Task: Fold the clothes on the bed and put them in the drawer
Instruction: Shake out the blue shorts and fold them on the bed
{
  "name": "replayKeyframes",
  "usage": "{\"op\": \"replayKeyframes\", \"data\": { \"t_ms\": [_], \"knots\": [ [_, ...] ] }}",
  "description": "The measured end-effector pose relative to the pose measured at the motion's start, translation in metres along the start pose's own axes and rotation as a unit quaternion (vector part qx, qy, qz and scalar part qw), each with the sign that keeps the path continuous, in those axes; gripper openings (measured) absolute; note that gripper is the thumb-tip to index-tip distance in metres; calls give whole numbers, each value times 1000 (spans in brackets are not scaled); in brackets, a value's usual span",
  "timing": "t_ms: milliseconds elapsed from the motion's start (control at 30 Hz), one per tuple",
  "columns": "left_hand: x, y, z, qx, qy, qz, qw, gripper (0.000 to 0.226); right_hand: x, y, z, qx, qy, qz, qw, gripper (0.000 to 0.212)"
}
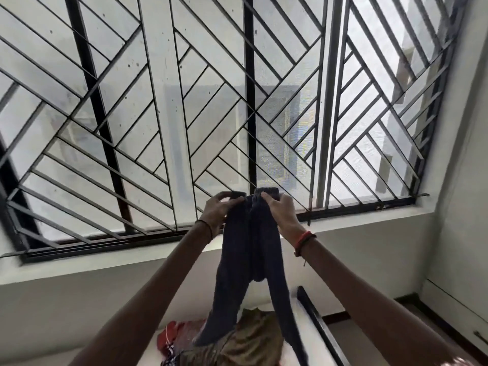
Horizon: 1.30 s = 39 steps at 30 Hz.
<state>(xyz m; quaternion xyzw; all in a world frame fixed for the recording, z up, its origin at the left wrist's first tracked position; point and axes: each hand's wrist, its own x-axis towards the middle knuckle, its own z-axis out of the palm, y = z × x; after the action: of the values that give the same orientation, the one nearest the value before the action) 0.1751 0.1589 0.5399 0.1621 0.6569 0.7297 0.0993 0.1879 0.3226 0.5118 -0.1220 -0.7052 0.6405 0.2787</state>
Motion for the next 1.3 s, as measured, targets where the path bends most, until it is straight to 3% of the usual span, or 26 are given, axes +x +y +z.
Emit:
{"op": "replayKeyframes", "data": {
  "t_ms": [67,200,300,400,500,600,667,733,833,967,1067,1133,1300],
  "knots": [
    [-1,-4,11,-6,-9,5,1000,19,-7,-5,13,-6,-21,-28,999,28],
    [-1,1,20,-28,-21,-12,999,22,-17,-12,16,-13,-88,-32,996,54],
    [-1,3,18,-72,-26,-46,996,29,-27,-14,10,5,-179,-72,981,34],
    [-5,-1,13,-66,-26,-44,997,34,-29,-9,4,61,-252,-86,962,37],
    [-7,-9,11,-84,-35,-14,996,20,-28,-10,1,109,-280,-56,952,23],
    [-4,-16,8,-14,-15,13,1000,37,-28,-9,2,170,-305,9,937,18],
    [0,-17,4,79,24,47,996,33,-32,-8,2,156,-320,1,934,22],
    [4,-14,1,146,42,65,986,37,-36,-4,3,108,-322,-34,940,26],
    [7,-10,-2,154,45,61,985,43,-38,0,8,34,-277,-82,957,31],
    [10,-6,0,104,61,48,992,37,-36,1,17,-41,-195,-96,975,35],
    [7,-6,3,7,69,26,997,25,-36,1,18,-82,-168,-110,976,36],
    [4,-5,3,1,53,50,997,24,-36,0,17,-89,-149,-117,978,35],
    [1,7,-5,124,-43,136,982,25,-25,-6,10,-98,-143,-99,980,20]
  ]
}}
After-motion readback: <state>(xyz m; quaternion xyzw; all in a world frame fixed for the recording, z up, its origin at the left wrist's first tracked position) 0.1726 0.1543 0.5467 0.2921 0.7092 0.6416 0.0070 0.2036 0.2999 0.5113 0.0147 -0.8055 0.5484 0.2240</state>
